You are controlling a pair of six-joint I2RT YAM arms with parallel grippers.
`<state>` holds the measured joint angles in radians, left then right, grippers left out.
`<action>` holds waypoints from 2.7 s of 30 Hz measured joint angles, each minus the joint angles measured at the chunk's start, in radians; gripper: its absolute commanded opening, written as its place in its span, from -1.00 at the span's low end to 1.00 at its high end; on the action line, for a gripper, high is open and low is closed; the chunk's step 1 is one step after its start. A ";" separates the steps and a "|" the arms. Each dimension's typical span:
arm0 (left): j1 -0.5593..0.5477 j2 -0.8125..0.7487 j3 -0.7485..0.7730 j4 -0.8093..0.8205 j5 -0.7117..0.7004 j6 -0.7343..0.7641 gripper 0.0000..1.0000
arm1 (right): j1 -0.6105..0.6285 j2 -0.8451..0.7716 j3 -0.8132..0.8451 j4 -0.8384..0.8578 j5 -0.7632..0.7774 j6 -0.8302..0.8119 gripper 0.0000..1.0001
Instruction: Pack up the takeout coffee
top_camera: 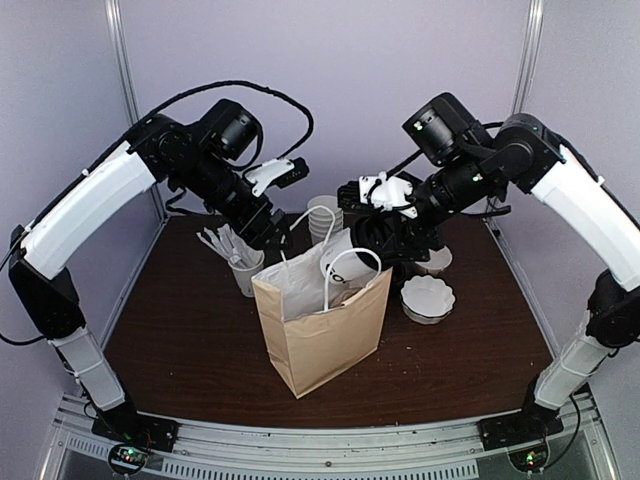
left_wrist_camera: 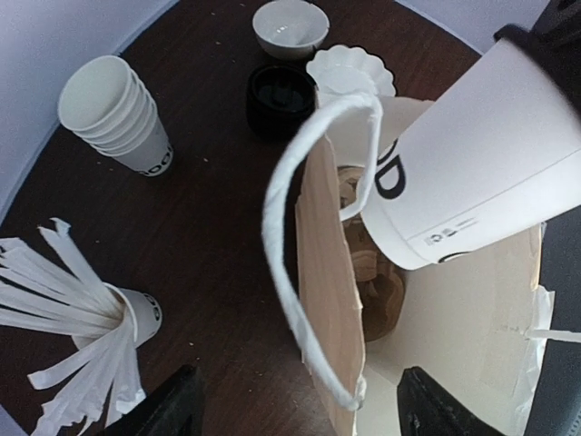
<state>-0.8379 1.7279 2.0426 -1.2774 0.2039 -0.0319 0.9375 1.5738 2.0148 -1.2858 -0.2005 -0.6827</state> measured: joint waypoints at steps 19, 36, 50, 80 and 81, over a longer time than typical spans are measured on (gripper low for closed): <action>0.156 -0.107 -0.206 0.197 -0.137 -0.030 0.57 | 0.149 -0.078 -0.144 -0.014 0.124 -0.088 0.18; 0.164 0.042 -0.301 0.357 -0.039 -0.061 0.52 | 0.180 -0.208 -0.294 -0.096 0.066 -0.183 0.10; 0.164 0.155 -0.286 0.393 0.064 -0.123 0.50 | 0.184 -0.100 -0.328 -0.075 0.150 -0.253 0.14; -0.374 -0.228 -0.161 0.033 -0.138 -0.497 0.52 | 0.237 -0.012 -0.220 -0.060 0.279 -0.252 0.14; -0.378 -0.206 -0.148 0.020 -0.150 -0.503 0.52 | 0.237 -0.012 -0.220 -0.060 0.281 -0.252 0.14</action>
<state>-1.2156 1.5215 1.8946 -1.2572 0.0544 -0.5346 1.1740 1.5620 1.7947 -1.3457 0.0807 -0.9348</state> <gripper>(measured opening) 0.764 0.708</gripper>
